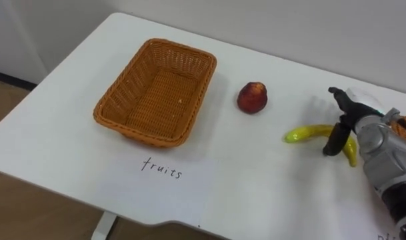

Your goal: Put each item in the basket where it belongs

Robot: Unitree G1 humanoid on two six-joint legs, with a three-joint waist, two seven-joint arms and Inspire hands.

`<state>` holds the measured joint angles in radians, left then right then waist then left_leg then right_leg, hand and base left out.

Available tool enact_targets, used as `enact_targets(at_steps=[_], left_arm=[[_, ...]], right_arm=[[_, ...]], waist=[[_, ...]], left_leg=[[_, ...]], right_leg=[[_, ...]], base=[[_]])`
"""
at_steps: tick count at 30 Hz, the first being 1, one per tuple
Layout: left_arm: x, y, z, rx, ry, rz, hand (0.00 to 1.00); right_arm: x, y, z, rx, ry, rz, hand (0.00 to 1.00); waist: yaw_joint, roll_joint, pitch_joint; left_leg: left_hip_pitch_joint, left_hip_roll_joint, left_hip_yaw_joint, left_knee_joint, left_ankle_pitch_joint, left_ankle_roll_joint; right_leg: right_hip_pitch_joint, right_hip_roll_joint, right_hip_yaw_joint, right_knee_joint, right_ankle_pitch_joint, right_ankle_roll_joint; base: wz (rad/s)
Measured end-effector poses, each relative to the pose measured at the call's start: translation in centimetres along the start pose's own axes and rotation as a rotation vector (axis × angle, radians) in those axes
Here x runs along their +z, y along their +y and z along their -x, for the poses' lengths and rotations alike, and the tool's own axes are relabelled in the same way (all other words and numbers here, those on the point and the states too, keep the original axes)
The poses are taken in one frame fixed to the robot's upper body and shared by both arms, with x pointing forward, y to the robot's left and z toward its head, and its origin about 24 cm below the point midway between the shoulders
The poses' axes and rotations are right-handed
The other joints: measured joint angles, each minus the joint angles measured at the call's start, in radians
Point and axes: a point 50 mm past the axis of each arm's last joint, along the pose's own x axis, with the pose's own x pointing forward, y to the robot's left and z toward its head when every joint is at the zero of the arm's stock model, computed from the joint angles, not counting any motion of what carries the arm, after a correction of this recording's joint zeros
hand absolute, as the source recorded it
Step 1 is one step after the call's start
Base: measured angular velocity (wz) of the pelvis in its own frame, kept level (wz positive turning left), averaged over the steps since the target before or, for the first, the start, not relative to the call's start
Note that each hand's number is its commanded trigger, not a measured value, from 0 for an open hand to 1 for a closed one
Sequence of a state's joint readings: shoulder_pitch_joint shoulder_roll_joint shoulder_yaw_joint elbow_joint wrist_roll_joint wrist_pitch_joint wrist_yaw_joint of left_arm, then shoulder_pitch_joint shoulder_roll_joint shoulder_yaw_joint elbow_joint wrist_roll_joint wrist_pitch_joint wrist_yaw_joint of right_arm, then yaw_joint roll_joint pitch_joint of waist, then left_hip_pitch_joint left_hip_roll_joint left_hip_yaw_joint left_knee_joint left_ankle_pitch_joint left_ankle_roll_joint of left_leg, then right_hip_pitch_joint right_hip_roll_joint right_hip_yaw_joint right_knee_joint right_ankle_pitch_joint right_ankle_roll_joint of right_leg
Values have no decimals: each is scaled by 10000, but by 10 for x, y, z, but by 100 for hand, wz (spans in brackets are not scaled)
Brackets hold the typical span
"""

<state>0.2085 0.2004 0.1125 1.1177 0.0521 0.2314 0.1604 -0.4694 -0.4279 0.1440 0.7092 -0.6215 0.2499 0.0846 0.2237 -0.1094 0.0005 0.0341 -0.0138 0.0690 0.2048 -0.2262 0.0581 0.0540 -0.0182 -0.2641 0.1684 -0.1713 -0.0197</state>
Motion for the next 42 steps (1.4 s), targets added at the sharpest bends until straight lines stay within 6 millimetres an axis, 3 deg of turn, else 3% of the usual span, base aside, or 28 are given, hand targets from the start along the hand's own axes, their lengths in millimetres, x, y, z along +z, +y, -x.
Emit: enact_targets(at_steps=[7,16,17,19,20,26,42], left_arm=[[0,0,0,-2,10,-91,0],[6,-2,0,-195,-207,-565,0],[8,-1,0,-178,-254,-592,0],[9,0,0,-143,-257,-598,0],[9,0,0,-150,-255,-621,0],[4,-1,-1,-208,-61,-879,0],[13,-3,-1,-271,-353,-1024,0]], right_arm=[[-9,10,-3,698,338,-665,0],[-8,9,-4,1617,286,-681,0],[-8,10,-4,1738,268,-658,11],[-8,12,-4,1964,274,-646,66],[-9,14,-4,2093,308,-655,100],[-9,16,-4,2395,328,-622,100],[-11,13,-6,2142,451,-1103,100]], waist=[[-17,-102,52],[35,-123,60],[40,-169,85],[41,-257,106],[41,-293,102],[50,-412,150],[163,-423,141]], left_leg=[[29,-7,-121,-2,6,-11],[38,2,-169,-61,17,-30],[50,3,-168,-53,20,-34],[69,5,-169,-24,26,-41],[78,4,-168,-24,26,-41],[85,6,-169,-105,24,-43],[70,-2,-187,-66,28,-48]], right_leg=[[122,-17,-144,11,4,-6],[138,11,-141,8,12,-20],[143,12,-140,7,12,-20],[153,14,-138,6,12,-20],[162,13,-136,6,12,-19],[164,23,-143,6,12,-19],[163,39,-108,-183,11,-19]], base=[[3],[1],[0],[0],[0],[0],[0]])
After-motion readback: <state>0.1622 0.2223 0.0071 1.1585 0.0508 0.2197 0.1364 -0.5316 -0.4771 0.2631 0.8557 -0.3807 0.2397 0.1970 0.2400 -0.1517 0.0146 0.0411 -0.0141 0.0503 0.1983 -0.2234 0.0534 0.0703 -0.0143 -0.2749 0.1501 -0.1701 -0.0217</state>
